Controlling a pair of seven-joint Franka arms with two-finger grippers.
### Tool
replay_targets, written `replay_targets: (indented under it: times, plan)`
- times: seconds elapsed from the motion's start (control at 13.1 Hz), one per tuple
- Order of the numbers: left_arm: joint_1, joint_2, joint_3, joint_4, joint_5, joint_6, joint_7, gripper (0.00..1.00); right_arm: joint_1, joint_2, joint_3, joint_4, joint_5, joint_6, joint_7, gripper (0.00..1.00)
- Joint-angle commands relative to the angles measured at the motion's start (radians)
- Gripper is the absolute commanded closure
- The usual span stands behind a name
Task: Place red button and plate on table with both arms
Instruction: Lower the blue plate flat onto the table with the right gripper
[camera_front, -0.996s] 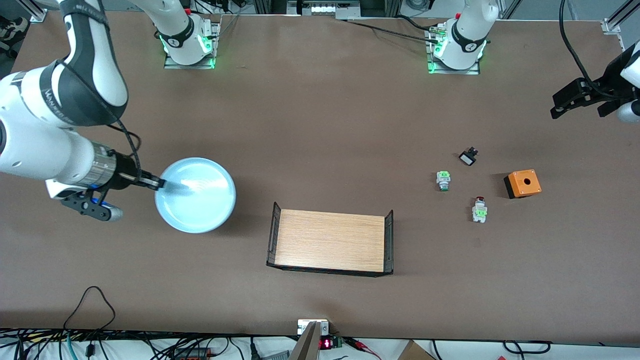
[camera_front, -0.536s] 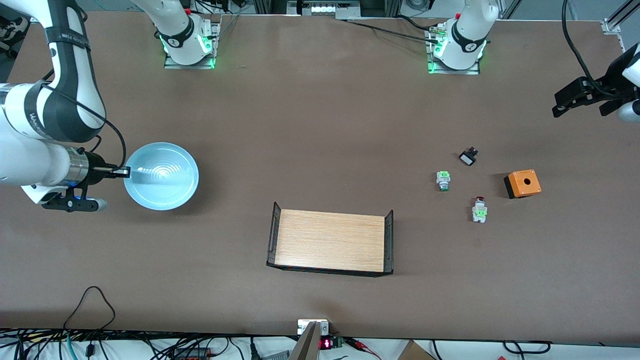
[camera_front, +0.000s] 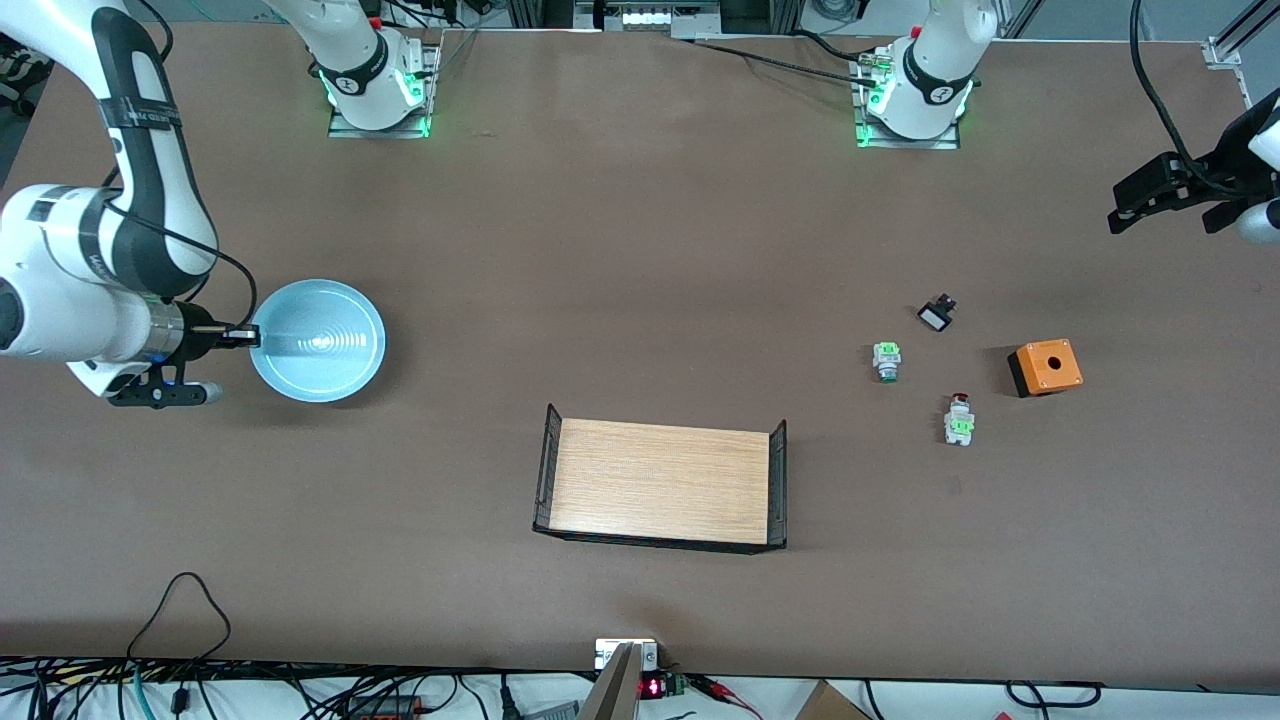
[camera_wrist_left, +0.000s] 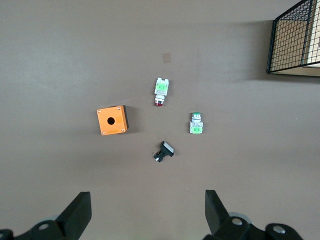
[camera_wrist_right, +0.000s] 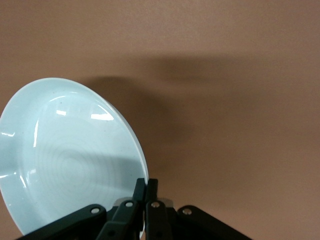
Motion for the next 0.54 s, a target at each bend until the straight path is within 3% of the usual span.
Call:
replay_targets:
  times: [0.0,0.46]
  plan:
    - [0.01,0.009,-0.006,0.023,-0.023,-0.016,0.018,0.0,-0.03,-0.062,0.019,-0.137,-0.011,0.142,-0.021,1.0]
    - [0.01,0.009,0.0,0.034,-0.02,-0.019,0.029,0.0,-0.054,-0.088,0.02,-0.366,-0.005,0.416,-0.093,1.0]
